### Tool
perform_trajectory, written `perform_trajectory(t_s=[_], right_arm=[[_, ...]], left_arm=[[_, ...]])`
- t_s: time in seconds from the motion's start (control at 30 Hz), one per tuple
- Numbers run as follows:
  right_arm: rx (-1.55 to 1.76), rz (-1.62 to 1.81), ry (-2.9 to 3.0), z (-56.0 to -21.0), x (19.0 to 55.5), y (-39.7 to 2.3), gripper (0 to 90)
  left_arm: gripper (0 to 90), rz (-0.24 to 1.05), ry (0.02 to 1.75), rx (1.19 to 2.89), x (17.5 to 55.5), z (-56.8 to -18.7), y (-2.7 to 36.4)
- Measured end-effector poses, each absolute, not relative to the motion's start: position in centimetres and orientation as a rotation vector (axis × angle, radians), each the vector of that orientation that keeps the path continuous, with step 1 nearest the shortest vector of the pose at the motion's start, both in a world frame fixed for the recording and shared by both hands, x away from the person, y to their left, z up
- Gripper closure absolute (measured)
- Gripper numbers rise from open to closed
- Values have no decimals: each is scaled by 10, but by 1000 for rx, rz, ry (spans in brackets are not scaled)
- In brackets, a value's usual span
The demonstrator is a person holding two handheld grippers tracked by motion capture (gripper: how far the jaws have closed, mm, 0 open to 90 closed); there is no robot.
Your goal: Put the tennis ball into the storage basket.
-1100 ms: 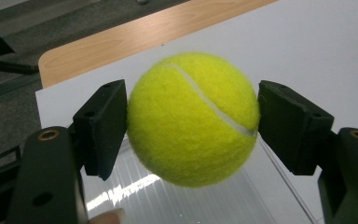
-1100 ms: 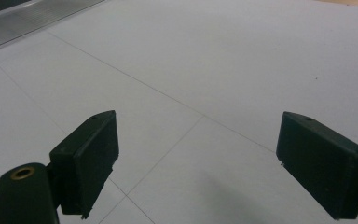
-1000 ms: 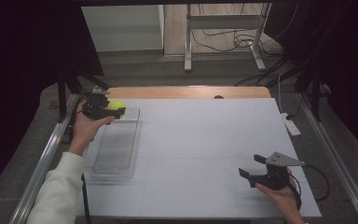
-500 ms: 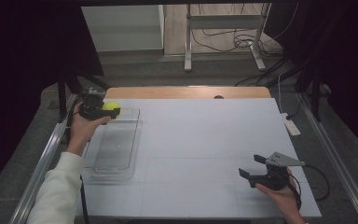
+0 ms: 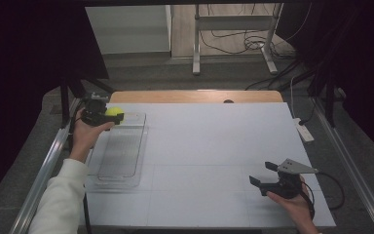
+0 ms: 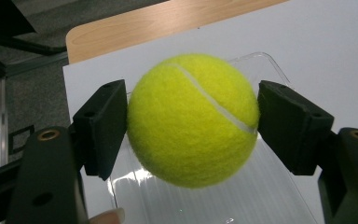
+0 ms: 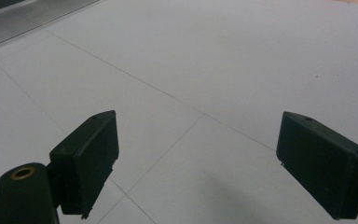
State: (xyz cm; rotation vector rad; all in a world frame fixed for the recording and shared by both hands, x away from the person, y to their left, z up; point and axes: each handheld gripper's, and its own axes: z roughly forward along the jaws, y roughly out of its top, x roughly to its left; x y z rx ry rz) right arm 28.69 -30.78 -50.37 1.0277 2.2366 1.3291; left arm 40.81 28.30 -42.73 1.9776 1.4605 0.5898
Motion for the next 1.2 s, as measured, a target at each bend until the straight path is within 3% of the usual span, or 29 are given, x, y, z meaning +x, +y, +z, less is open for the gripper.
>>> perform_trajectory(t_s=[1.2], right_arm=[[1030,1324,2238,-505,287,-308,128]], left_arm=[[275,571,1512,2014,421,-445,284]])
